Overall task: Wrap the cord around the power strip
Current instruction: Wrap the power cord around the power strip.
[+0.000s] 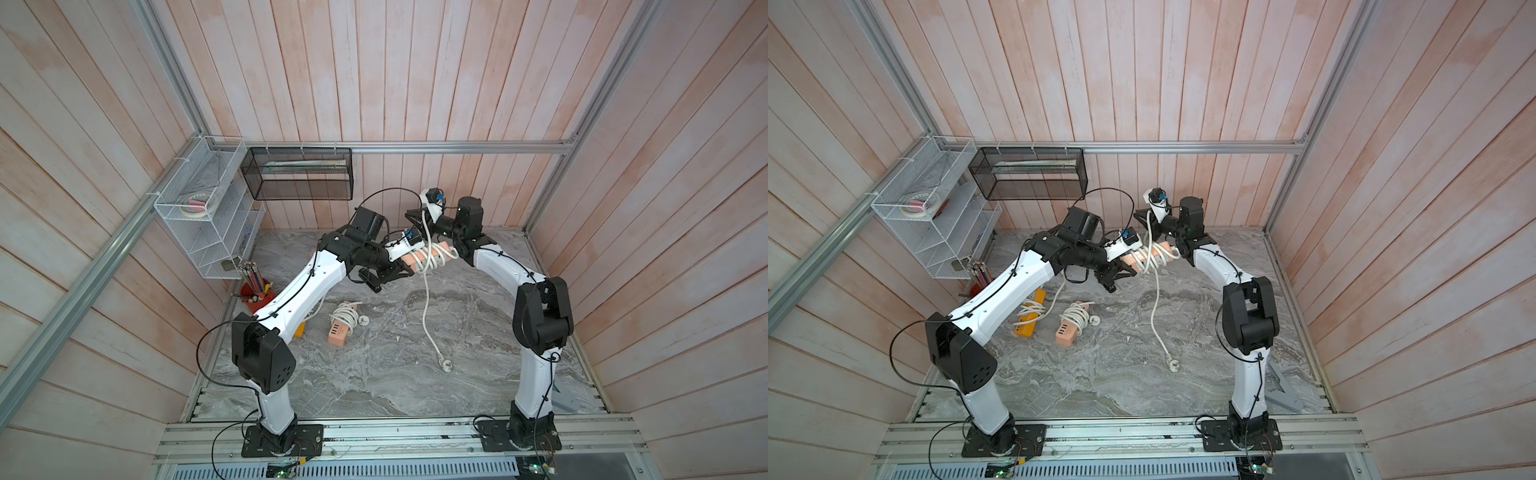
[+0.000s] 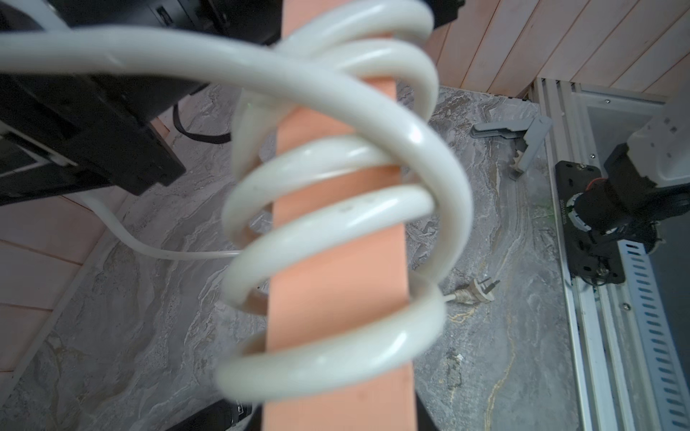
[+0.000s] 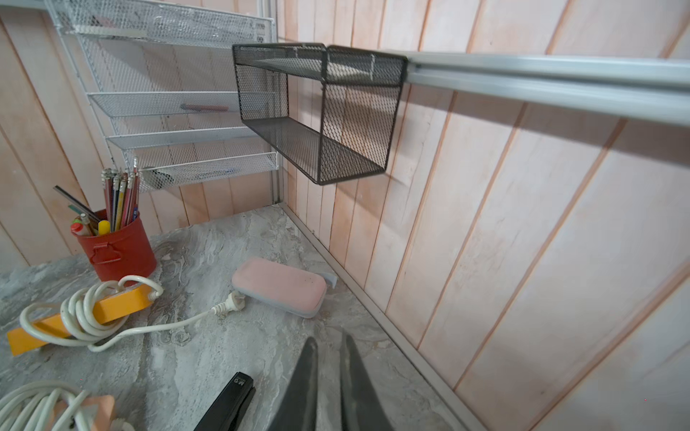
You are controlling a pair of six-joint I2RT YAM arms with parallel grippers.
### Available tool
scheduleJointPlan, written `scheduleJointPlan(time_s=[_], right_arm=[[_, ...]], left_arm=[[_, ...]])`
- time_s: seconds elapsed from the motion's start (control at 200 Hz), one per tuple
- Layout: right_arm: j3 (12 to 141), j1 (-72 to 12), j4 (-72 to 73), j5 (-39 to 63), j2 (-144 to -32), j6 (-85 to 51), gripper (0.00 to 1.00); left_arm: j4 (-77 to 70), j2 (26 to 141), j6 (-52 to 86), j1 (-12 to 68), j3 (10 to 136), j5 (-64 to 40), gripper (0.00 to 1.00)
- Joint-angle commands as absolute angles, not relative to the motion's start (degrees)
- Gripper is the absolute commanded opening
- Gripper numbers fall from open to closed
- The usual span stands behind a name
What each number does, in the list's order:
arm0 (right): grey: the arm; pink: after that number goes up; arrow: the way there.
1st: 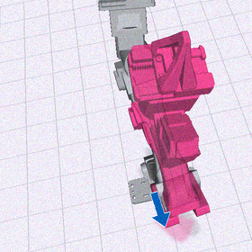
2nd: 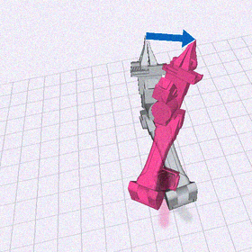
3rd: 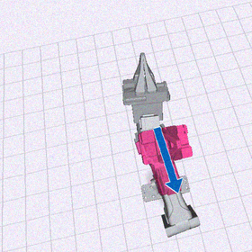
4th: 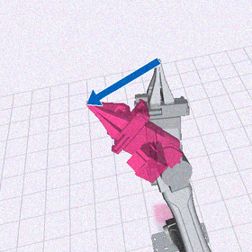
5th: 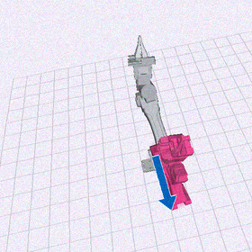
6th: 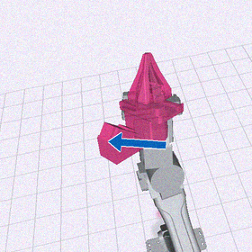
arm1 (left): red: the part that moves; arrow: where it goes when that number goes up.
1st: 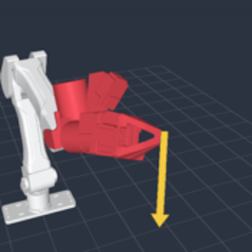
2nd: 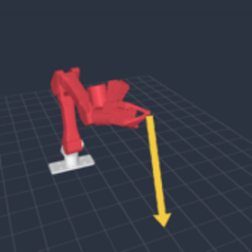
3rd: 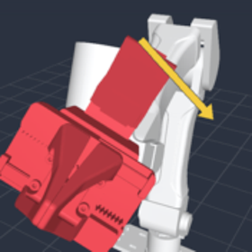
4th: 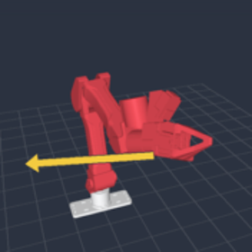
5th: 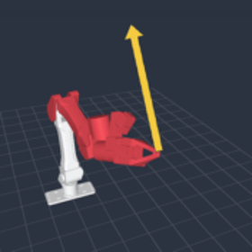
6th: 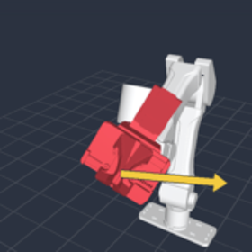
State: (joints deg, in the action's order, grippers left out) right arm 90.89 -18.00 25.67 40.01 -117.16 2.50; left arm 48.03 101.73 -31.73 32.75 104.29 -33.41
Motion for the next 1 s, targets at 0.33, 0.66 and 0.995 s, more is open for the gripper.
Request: scheduleJointPlan(time_s=[0.33,0.66,0.995], right_arm=[[76.97,-20.53,45.7,31.86,-118.69,-13.11,0.46],[75.68,-15.29,34.78,46.15,-113.18,-9.5,0.57],[85.52,-15.34,33.5,50.88,-117.32,-12.3,0.39]], left_arm=[[37.27,95.64,-28.82,34.54,103.4,-43.1,0.0],[26.86,91.2,-18.79,29.53,92.15,-57.3,0.0],[0.7,85.55,4.96,29.87,77.18,-69.08,0.0]])
